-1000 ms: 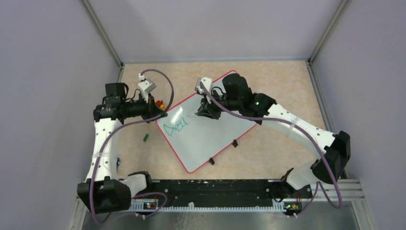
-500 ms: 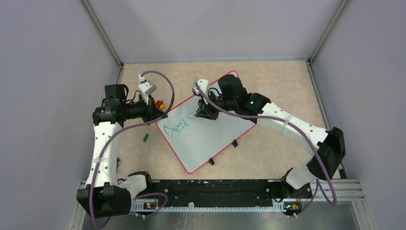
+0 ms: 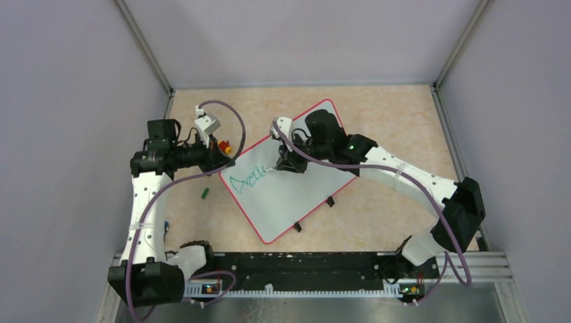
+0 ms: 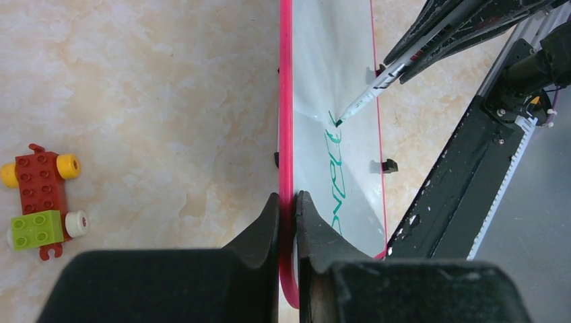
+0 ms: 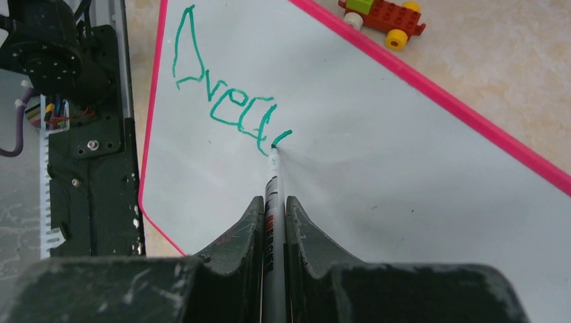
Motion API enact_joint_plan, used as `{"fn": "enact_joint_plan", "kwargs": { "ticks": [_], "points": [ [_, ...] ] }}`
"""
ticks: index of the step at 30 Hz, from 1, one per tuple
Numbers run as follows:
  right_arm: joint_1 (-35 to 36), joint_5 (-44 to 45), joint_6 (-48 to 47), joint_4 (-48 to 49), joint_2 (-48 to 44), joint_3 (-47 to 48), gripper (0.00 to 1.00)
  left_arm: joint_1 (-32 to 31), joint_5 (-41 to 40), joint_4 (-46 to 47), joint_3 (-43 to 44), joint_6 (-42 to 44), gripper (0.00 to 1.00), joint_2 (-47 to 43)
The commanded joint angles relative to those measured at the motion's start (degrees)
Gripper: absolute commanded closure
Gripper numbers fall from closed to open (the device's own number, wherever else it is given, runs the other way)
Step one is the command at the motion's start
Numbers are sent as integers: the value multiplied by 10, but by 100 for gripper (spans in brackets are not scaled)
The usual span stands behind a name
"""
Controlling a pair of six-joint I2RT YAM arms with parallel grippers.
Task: Write a sentence on the whiteboard
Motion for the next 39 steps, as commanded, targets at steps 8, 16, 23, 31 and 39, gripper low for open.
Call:
{"fn": "enact_joint_plan", "kwargs": {
  "ticks": [8,16,23,31,39],
  "points": [
    [-1,12,-7,25,-23,-25,100,-9,-1,14,-3,17,100,-15],
    [-2,23,-2,35,-5,17,100,-11,-3,15,-2,15,100,-16],
    [-4,33,1,40,4,32,100,-12,-7,15,-4,15,100,-19],
    [-25,44,-3,29,-3,28,100,-13,-8,14,-2,15,100,-17],
    [-38,39,-10,20,-24,5,100,-13,-6,18,-4,13,100,-14]
  ]
}}
